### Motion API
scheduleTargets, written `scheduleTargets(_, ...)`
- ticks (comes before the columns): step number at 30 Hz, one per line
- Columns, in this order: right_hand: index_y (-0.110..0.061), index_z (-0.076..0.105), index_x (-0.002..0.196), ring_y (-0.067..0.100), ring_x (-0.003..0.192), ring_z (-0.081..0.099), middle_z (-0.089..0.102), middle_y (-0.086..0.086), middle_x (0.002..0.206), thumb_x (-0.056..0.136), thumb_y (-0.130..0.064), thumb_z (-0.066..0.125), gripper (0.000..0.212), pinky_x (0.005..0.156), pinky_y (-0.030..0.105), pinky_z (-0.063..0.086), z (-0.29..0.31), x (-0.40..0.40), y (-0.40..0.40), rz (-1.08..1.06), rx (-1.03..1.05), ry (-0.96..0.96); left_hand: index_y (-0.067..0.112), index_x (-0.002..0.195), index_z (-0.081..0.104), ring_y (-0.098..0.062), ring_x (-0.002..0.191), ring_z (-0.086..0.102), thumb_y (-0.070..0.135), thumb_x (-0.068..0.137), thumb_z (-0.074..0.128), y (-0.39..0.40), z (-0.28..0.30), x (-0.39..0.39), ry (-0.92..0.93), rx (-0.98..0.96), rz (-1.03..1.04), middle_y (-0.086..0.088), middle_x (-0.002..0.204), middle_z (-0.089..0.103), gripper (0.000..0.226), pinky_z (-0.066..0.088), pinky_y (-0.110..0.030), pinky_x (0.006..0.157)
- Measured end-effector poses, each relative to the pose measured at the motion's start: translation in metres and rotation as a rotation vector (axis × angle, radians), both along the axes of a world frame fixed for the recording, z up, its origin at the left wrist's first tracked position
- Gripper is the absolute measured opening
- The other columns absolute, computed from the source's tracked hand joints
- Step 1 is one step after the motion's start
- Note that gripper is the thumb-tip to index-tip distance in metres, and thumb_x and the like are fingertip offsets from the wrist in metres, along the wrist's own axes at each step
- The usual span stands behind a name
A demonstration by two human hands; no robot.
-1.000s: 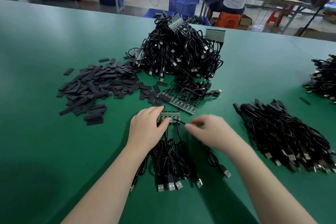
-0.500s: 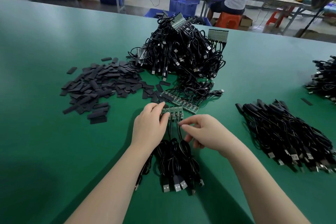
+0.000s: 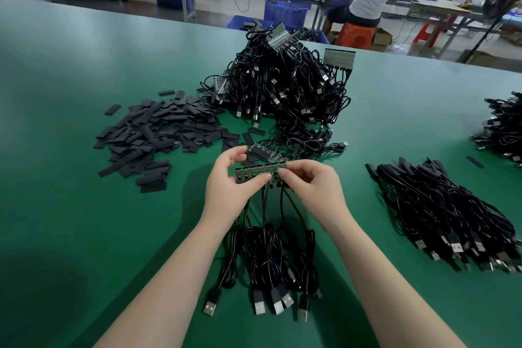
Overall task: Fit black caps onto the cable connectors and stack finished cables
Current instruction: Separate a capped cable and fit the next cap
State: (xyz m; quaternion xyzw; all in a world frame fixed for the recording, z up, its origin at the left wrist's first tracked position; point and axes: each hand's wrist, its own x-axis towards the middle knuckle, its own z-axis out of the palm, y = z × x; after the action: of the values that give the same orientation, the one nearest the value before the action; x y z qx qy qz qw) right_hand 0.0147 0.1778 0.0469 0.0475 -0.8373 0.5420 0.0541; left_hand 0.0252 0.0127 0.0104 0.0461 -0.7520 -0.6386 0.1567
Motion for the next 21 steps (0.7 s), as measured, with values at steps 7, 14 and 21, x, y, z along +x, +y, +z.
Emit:
scheduleTargets(7, -0.03, 0.074, 0.082, 0.005, 0.069, 0.067, 0.073, -0.006, 0.073, 0.084, -0.022, 0.078, 0.008, 0.079, 0.034, 0.06, 0.007, 0.01, -0.001, 0.067, -0.128, -0.023, 0.057, 0.115, 0.055, 0.026, 0.115, 0.038, 0.057, 0.047, 0.086, 0.002, 0.002, -0.003, -0.051, 0.131, -0.072, 0.038, 0.122, 0.05, 0.075, 0.034, -0.016, 0.093)
scheduleTargets(14, -0.032, 0.072, 0.073, -0.007, 0.064, 0.061, 0.07, -0.02, 0.068, 0.083, -0.021, 0.078, 0.016, 0.062, 0.006, 0.044, 0.011, 0.012, 0.002, -0.002, 0.031, 0.087, 0.051, 0.11, 0.058, 0.034, 0.107, 0.033, 0.038, 0.059, 0.089, 0.006, 0.005, 0.001, 0.001, 0.069, -0.046, 0.048, 0.112, 0.049, 0.061, 0.028, -0.008, 0.083)
scheduleTargets(21, -0.025, 0.071, 0.073, -0.007, 0.059, 0.058, 0.066, -0.017, 0.063, 0.083, -0.018, 0.078, 0.014, 0.059, 0.006, 0.041, 0.003, 0.014, -0.003, -0.082, 0.005, 0.143, 0.046, 0.105, 0.056, 0.033, 0.107, 0.034, 0.03, 0.062, 0.089, 0.012, 0.007, 0.002, 0.022, 0.069, -0.002, 0.048, 0.107, 0.05, 0.057, 0.027, -0.006, 0.084)
